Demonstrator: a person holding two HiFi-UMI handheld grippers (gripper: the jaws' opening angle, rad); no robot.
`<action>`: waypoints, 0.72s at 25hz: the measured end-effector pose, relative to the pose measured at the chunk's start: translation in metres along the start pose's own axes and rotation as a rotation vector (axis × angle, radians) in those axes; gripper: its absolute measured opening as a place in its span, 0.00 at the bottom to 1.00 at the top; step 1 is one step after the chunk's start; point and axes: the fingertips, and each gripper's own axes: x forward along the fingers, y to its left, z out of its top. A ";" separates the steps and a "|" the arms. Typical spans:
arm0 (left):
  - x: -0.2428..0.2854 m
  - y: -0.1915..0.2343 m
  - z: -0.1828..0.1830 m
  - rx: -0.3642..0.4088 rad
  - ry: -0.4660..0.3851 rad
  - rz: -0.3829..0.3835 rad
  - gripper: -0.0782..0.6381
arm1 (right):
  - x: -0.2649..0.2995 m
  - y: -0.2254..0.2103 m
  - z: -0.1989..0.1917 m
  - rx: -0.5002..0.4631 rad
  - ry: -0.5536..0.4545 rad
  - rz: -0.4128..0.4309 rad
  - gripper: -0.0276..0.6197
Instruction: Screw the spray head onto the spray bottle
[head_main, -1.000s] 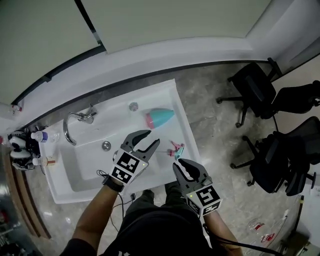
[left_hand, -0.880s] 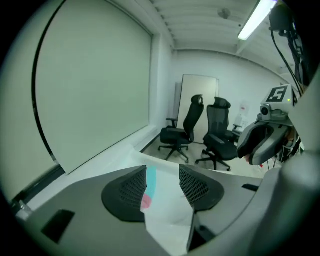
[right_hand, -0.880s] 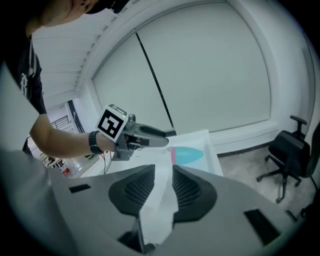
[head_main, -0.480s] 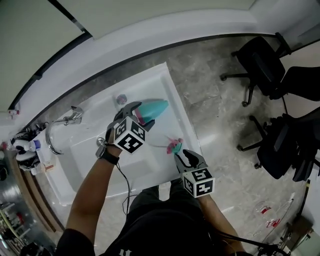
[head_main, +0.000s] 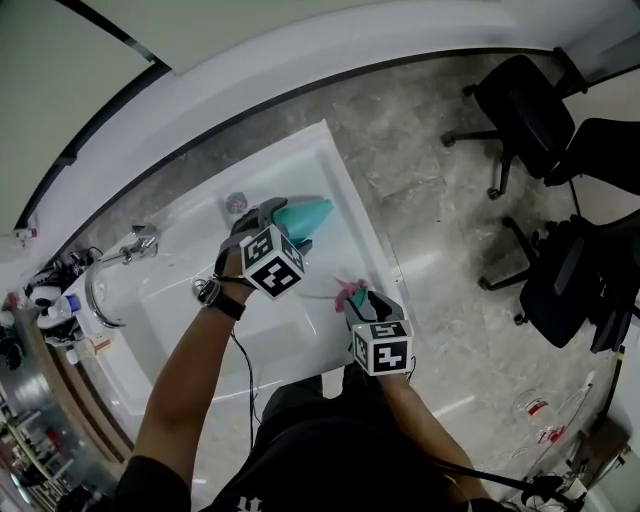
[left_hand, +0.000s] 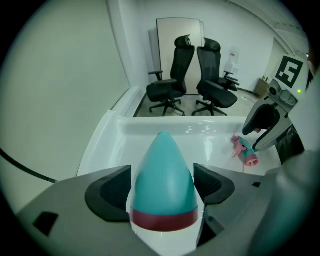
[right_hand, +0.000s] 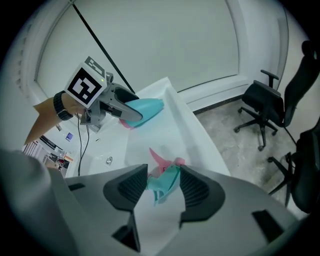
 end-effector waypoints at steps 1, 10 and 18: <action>0.002 0.000 -0.001 0.001 0.005 -0.001 0.62 | 0.002 0.000 0.001 0.004 0.004 -0.005 0.32; 0.014 0.005 -0.009 0.089 0.069 0.021 0.65 | 0.014 -0.006 -0.001 0.005 0.070 -0.067 0.32; 0.030 -0.001 -0.019 0.186 0.161 0.032 0.71 | 0.025 -0.011 -0.005 -0.022 0.132 -0.111 0.32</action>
